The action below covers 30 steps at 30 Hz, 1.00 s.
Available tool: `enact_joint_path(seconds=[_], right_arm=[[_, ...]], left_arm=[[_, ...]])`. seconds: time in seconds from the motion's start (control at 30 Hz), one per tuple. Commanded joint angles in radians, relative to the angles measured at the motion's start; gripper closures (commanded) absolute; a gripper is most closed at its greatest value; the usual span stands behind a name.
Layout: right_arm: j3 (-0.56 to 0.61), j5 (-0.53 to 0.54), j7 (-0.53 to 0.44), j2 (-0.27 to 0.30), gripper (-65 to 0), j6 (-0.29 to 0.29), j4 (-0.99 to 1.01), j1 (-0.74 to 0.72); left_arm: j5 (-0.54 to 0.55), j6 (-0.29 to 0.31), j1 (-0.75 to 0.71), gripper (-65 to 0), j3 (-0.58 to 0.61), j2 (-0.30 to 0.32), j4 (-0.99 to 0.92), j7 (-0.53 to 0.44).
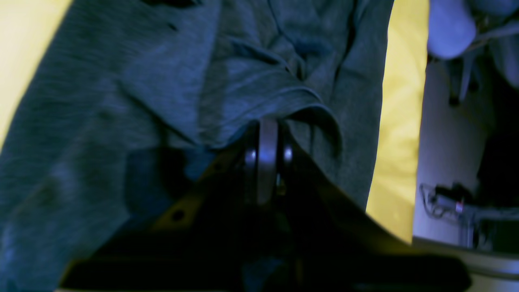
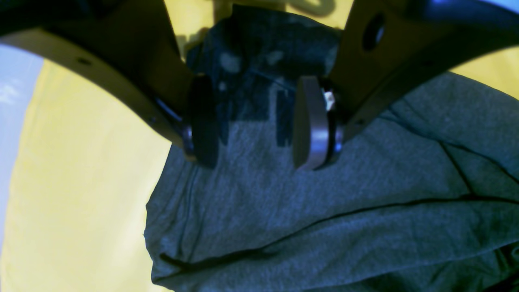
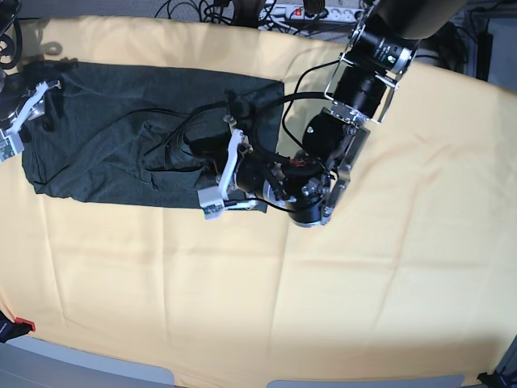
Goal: Fold the T-shirt properly
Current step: 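Lay the folded end down onto the strip with the left gripper, then drag the folded layer further toward the right gripper with the left gripper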
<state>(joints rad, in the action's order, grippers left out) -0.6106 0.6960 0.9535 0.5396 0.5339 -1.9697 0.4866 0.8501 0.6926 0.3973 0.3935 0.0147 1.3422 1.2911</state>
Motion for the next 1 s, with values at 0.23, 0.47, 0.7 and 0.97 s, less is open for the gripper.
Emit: enact_joint_path(seconds=[0.23, 0.47, 0.7, 0.97], right_arm=[[-0.012, 0.006, -0.015, 0.020, -31.3, -0.003, -0.013, -0.002], [-0.012, 0.006, -0.011, 0.020, -31.3, -0.003, -0.013, -0.002], [-0.012, 0.006, -0.011, 0.020, -31.3, -0.003, -0.013, -0.002], [-0.012, 0.007, -0.012, 0.020, -31.3, -0.003, -0.013, -0.002]], left_arm=[[-0.144, 0.006, 0.033, 0.0, 0.073, -0.016, 0.017, -0.174], [-0.410, -0.060, 0.036, 0.0, 0.071, -0.044, 0.017, -0.533], [-0.449, -0.136, 0.065, 0.0, 0.070, -0.088, 0.017, -0.530], [-0.336, -0.101, 0.104, 0.0, 0.044, -0.058, 0.019, -0.286]])
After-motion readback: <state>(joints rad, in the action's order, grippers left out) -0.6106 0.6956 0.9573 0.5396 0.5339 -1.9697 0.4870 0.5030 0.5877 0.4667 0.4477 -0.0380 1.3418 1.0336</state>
